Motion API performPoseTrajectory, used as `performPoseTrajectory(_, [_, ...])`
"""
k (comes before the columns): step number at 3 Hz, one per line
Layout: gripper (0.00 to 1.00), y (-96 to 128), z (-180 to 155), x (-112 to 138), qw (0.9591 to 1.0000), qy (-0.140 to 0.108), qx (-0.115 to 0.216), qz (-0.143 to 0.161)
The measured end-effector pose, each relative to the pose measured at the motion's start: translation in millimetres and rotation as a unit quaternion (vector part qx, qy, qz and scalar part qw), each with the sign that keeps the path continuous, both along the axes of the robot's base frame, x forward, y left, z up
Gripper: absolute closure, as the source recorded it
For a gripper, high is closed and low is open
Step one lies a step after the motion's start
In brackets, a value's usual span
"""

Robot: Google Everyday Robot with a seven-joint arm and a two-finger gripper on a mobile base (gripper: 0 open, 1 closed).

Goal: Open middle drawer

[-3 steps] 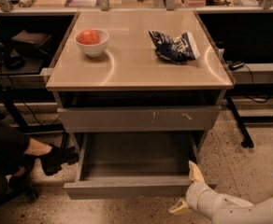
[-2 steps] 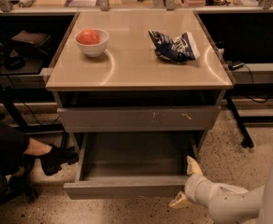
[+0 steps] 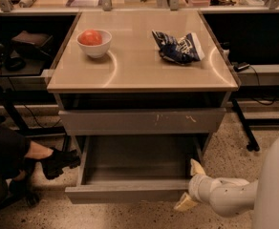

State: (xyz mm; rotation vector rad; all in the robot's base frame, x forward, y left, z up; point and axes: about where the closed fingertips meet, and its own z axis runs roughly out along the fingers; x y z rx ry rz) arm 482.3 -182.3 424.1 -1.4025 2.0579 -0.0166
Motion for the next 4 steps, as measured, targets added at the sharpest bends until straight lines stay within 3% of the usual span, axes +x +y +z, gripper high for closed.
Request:
performPoseTrajectory(2, [0.0, 4.9, -19.9, 4.0, 0.9992, -0.006, 0.04, -0.004])
performPoseTrajectory(3, [0.0, 5.0, -20.9, 2.7, 0.9992, -0.007, 0.039, 0.002])
performPoseTrajectory(4, [0.18, 5.0, -20.9, 2.7, 0.9992, -0.007, 0.039, 0.002])
